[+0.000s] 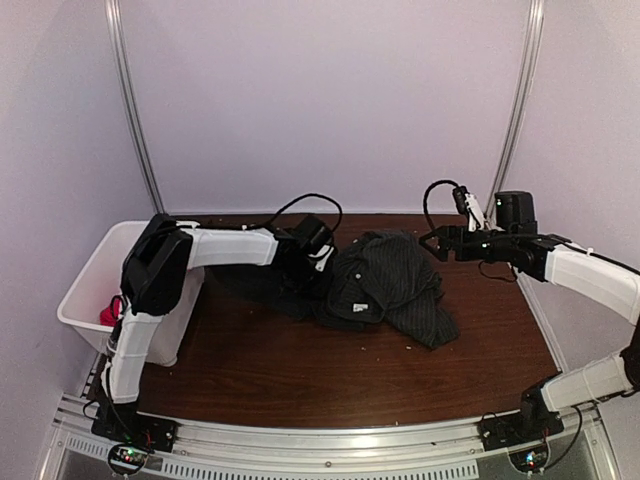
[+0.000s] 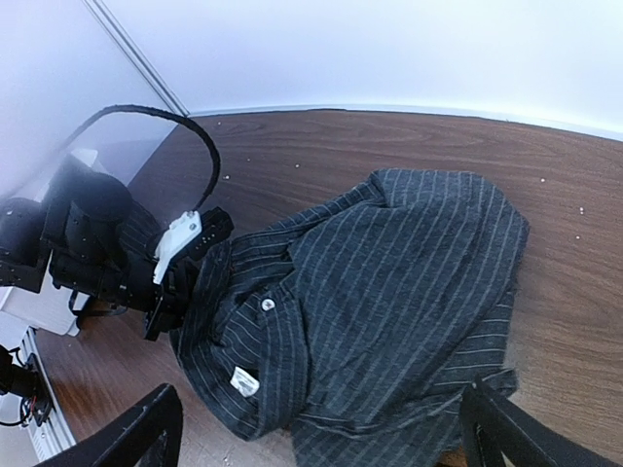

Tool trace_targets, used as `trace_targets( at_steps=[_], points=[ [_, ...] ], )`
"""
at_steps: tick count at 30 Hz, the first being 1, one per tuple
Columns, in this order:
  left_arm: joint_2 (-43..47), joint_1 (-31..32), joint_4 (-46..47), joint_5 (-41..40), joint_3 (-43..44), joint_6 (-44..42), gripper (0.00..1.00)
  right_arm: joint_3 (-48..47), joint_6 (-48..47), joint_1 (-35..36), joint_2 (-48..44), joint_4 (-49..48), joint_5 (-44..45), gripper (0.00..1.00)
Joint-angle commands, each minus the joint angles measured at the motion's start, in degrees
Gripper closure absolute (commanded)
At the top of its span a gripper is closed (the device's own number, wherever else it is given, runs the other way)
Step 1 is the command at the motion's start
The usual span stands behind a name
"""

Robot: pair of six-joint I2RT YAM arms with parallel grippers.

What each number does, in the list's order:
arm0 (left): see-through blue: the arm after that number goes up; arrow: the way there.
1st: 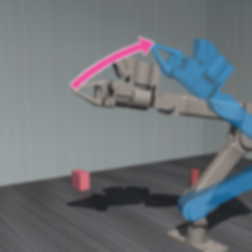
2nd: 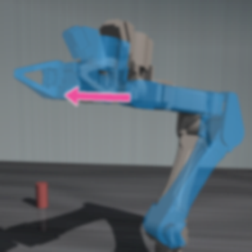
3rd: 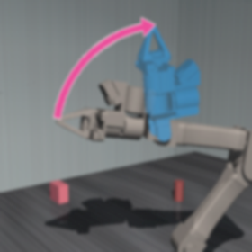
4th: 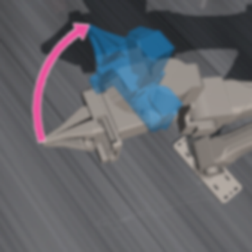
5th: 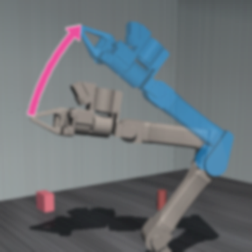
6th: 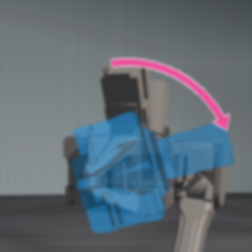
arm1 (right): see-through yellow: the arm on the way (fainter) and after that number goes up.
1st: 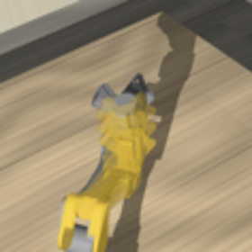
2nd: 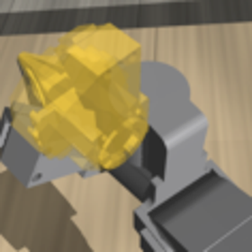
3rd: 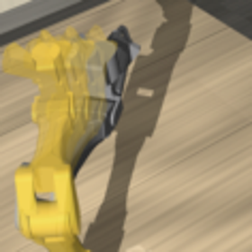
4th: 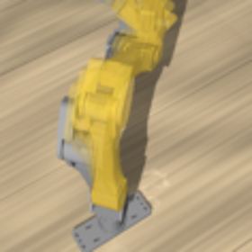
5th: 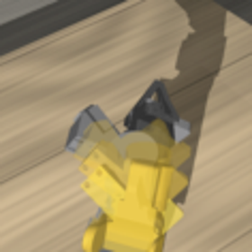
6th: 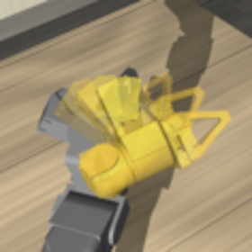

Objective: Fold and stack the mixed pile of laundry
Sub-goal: Flatten out the crumpled shirt at the center of the board.

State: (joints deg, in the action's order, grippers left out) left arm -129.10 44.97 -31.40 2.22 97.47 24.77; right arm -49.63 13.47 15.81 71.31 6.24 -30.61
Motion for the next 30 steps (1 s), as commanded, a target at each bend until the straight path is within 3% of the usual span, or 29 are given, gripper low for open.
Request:
trace_targets(
  at_steps=[1, 3, 5, 7, 10, 12, 15, 23, 26, 30],
  points=[
    [-6.2, 4.6, 0.4, 9.6, 16.6, -2.4, 1.0, 0.3, -0.3, -1.6, -1.9, 1.5, 1.3, 0.0],
    [-8.4, 5.4, -1.2, 10.8, 23.2, -3.2, 1.0, 0.2, -0.2, -2.4, -2.6, 1.7, 1.5, 0.0],
    [-6.9, 4.7, -1.7, 9.9, 24.1, -2.8, 0.99, -0.1, -0.4, -2.7, -2.9, 2.5, 1.6, 0.0],
    [-1.6, 2.5, 1.3, 9.7, 17.9, -1.1, 0.86, -0.7, -1.5, -2.6, -2.7, 3.7, 1.3, 0.0],
    [9.3, -2.8, 10.3, 10.7, 0.3, 2.1, 0.6, -1.6, -3.4, -1.2, -1.3, 6.4, 1.9, 0.02],
    [15.2, -5.6, 13.2, 9.8, -6.9, 2.4, 0.44, -2.3, -4.7, 2.1, 0.0, 7.9, 4.9, 0.03],
    [19.3, -6.9, 10.8, 6.5, -11.7, 1.7, 0.33, -4.2, -6.0, 6.7, 3.2, 10.3, 9.7, 0.04],
    [20.9, -5.4, 11.3, 4.3, -21.2, 3.4, 0.19, -10.0, -7.3, 13.5, 13.6, 17.6, 24.8, 0.05],
    [18.8, -2.5, 9.0, -0.3, -20.6, 2.7, 0.16, -11.8, -7.0, 15.3, 17.3, 19.7, 29.8, 0.06],
    [15.3, 0.2, 7.8, -3.5, -19.6, 3.9, 0.15, -13.1, -5.7, 15.8, 21.8, 20.3, 33.1, 0.14]
  ],
)
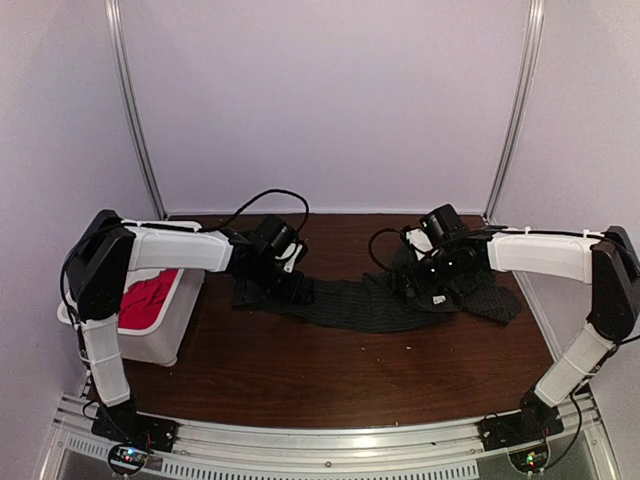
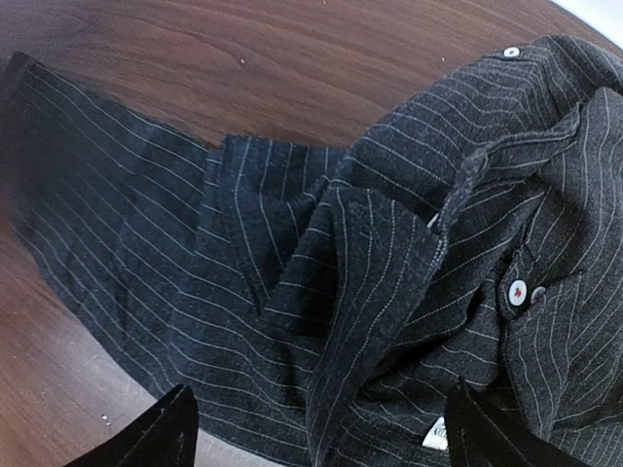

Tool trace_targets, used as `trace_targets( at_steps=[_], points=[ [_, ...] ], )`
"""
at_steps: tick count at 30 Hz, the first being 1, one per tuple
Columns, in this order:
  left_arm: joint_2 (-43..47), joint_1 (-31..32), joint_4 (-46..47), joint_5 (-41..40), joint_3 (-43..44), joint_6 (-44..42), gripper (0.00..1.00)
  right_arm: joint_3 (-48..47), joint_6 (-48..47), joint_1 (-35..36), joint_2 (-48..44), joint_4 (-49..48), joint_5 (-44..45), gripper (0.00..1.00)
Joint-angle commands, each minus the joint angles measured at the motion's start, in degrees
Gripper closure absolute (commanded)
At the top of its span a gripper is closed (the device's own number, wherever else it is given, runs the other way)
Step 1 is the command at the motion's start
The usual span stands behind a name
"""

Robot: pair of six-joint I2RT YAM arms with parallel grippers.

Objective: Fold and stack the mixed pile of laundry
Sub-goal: Flatten out the crumpled shirt at the center of the board.

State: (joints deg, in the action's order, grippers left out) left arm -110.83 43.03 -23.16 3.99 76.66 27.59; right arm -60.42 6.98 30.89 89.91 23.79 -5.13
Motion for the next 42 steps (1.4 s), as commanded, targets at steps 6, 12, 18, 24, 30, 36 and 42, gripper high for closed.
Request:
trace_targets(
  at_steps=[6, 12, 18, 24, 30, 36, 42],
  points=[
    [-10.5, 4.8, -6.7, -12.7, 6.6, 3.4, 0.15, -3.7, 1.8, 0.8, 7.2, 3.0, 11.5, 0.31],
    [-13.9, 4.7, -8.8, -16.7, 7.2, 6.5, 0.59, -7.6, -0.1, 1.0, 5.7, 4.5, 9.5, 0.67],
    [-2.3, -0.5, -3.6, -16.9, 1.0, 4.7, 1.0, -12.9, -3.3, 2.3, 0.2, 5.9, 2.3, 0.99],
    [16.5, -10.6, -1.0, -16.5, -0.6, 2.0, 1.0, -19.5, -3.7, 2.8, -6.4, 7.7, -2.3, 1.0],
    [22.8, -12.4, 0.3, -5.3, 7.2, -4.7, 1.0, -16.3, -3.6, 2.8, -6.5, 4.7, -5.2, 0.64],
    [21.3, -7.7, 3.9, 13.0, 19.0, -9.5, 1.0, -7.5, -1.1, 2.8, -12.2, -8.1, -13.9, 0.29],
    [19.3, -6.7, 8.0, 24.2, 29.8, -8.2, 1.0, -5.1, -1.0, 3.3, -10.8, -14.5, -21.6, 0.1]
  ],
)
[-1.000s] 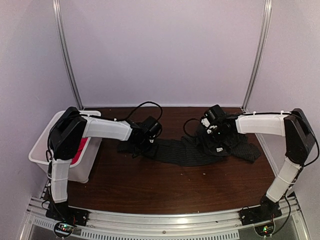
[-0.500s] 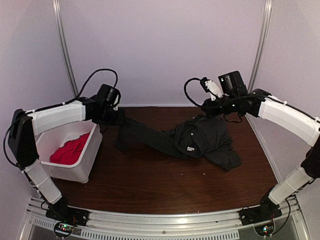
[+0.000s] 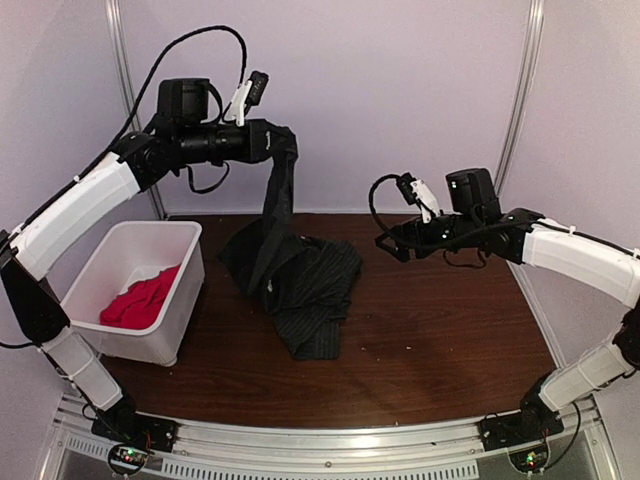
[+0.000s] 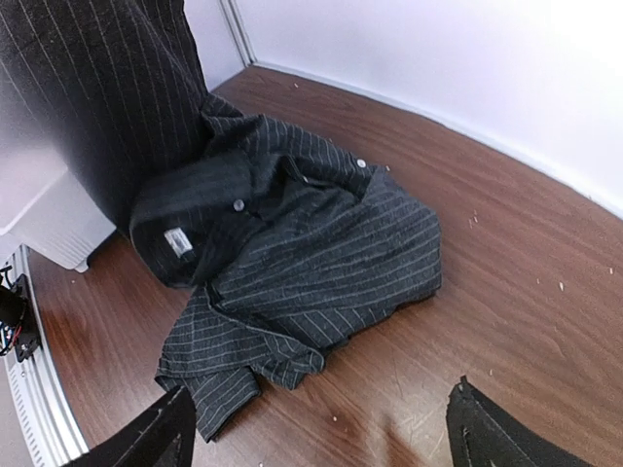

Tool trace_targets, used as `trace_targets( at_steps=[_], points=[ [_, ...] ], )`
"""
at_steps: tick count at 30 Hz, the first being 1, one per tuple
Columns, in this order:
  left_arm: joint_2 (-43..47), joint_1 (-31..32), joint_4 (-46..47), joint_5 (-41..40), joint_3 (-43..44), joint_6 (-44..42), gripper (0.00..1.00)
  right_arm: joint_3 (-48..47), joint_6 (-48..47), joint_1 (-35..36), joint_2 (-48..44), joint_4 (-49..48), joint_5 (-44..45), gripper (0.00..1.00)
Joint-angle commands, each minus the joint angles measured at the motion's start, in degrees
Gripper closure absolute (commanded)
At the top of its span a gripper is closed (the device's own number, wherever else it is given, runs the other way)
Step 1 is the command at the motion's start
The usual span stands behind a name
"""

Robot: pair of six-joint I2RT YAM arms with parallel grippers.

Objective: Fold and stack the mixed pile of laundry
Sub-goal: Flatten out the crumpled shirt at the center of the board.

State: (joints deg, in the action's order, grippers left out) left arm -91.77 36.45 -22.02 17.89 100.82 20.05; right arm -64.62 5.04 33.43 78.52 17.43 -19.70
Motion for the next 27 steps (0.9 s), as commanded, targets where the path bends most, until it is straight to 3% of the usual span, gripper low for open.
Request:
trace_targets(
  at_steps=[1, 9, 13, 18, 22, 27],
  points=[
    [0.1, -0.1, 7.8, 11.0, 7.0, 0.1, 1.0, -1.5, 1.7, 1.3, 2.1, -8.2, -7.8, 0.09],
    [-4.7, -0.1, 6.9, 16.8, 19.3, 2.6, 1.0, -0.9, 9.3, 8.1, 9.1, -17.2, -6.8, 0.09],
    [-3.2, -0.5, 7.1, 16.1, 18.9, 2.5, 1.0, -1.4, 7.8, 9.3, 12.4, -17.2, -3.1, 0.08],
    [-2.8, -1.5, 8.1, 12.3, 19.8, 4.6, 1.0, 2.1, 7.0, 10.1, 14.9, -26.9, -7.1, 0.0],
    [-3.8, -2.3, 7.1, 10.1, 21.4, 5.6, 1.0, 5.1, 5.8, 12.7, 13.9, -33.6, -8.8, 0.0],
    [-4.4, -2.7, 7.1, 9.2, 21.9, 6.0, 1.0, 6.9, 3.4, 16.7, 13.7, -39.8, -1.4, 0.0]
  ],
)
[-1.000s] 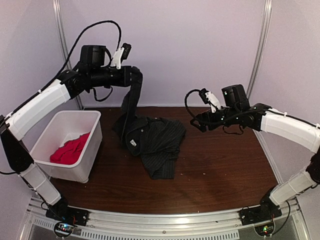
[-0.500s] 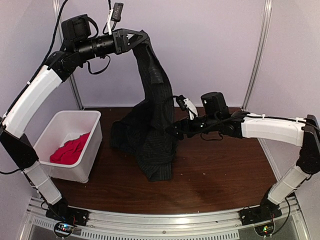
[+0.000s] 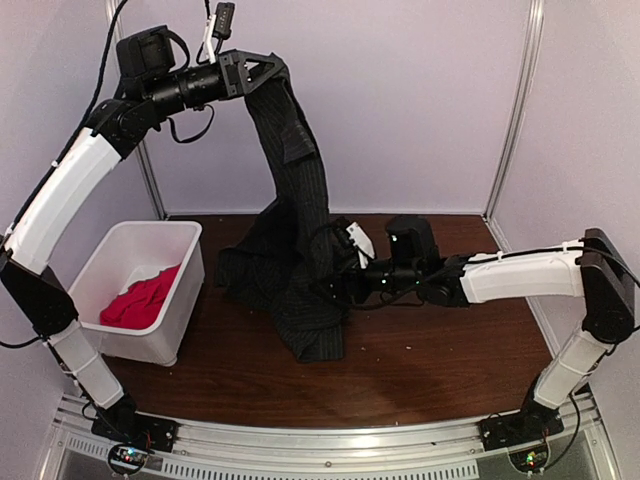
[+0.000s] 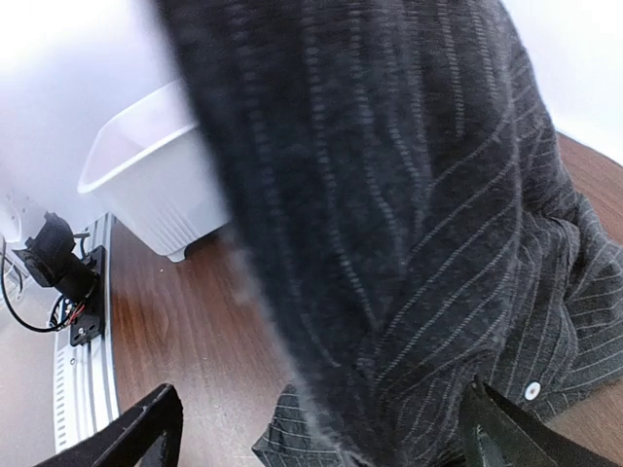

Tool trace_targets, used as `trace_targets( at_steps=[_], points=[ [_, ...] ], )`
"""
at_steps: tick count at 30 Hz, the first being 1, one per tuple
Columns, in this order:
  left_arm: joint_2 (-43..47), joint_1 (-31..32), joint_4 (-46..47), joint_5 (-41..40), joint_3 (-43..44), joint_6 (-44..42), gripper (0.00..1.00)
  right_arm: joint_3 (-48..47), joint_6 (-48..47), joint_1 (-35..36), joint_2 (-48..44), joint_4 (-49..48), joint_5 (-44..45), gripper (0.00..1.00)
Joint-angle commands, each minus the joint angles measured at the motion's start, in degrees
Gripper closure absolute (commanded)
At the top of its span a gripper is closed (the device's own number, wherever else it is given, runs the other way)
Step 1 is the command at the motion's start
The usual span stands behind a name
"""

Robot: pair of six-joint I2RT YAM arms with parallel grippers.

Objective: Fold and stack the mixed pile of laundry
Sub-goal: Flatten out the crumpled shirt at the center of the board.

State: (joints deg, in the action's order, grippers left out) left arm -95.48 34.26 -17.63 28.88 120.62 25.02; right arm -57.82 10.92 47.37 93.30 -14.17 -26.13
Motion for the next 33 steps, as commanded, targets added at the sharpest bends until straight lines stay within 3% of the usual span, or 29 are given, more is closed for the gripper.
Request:
trace_targets(
  at_steps=[1, 5, 8, 9, 11, 13, 14, 15, 20, 23, 25, 27, 31, 32, 33],
  points=[
    [-0.8, -0.5, 2.8, -1.9, 2.2, 1.1, 1.0, -1.1, -2.9, 2.9, 0.2, -7.5, 6.5, 0.01],
    [-1.2, -0.6, 3.0, -2.2, 2.7, 1.5, 1.0, -5.6, -3.0, 3.1, 4.8, -4.7, 18.1, 0.13],
    [-1.2, -0.8, 2.5, -2.3, 2.6, 1.5, 1.0, -6.3, -2.3, 3.1, 4.6, -6.7, 22.0, 0.18],
    [-1.2, -0.8, 2.2, -2.3, 2.6, 1.4, 1.0, -6.5, -2.3, 3.0, 4.5, -7.6, 23.0, 0.26],
    [-1.1, -0.9, 2.0, -2.4, 2.5, 1.2, 1.0, -8.1, -3.4, 3.0, 5.2, -7.4, 25.4, 0.61],
    [-0.2, -1.1, 2.1, -2.7, 1.8, 0.9, 1.0, -10.3, -4.6, 2.6, 6.1, -5.1, 28.1, 0.85],
    [0.5, -1.2, 2.5, -2.9, 1.1, 0.7, 1.0, -11.0, -5.1, 2.2, 6.0, -4.0, 28.1, 0.96],
    [1.3, -1.5, 2.8, -3.3, 0.3, 0.3, 1.0, -11.2, -5.3, 1.7, 5.3, -3.4, 28.4, 1.0],
    [6.2, -3.6, 4.5, -3.1, -8.1, -1.1, 1.0, -10.9, -5.7, -3.4, -3.2, -1.4, 26.5, 1.0],
    [8.4, -2.6, 7.5, 4.9, -16.3, -3.8, 1.0, -13.1, -4.6, -8.5, -7.6, 0.9, 21.6, 1.0],
    [8.7, 2.4, 3.3, 6.9, -19.5, -12.1, 1.0, -15.3, -3.4, -12.2, -8.8, 2.9, 17.4, 1.0],
    [7.7, 10.9, -4.8, -1.4, -21.2, -23.8, 1.0, -17.0, -2.2, -15.1, -8.7, 3.8, 12.5, 1.0],
    [2.3, 22.5, -12.5, -18.1, -25.4, -37.0, 0.84, -20.3, -0.8, -17.9, -7.6, 6.9, 4.5, 1.0],
    [1.8, 23.0, -12.5, -19.3, -28.6, -37.3, 0.76, -20.5, -0.7, -18.2, -7.9, 7.1, 3.5, 1.0],
    [3.0, 22.8, -9.7, -20.5, -32.6, -37.0, 0.57, -20.7, -0.6, -18.5, -8.2, 7.5, 2.8, 1.0]
  ],
)
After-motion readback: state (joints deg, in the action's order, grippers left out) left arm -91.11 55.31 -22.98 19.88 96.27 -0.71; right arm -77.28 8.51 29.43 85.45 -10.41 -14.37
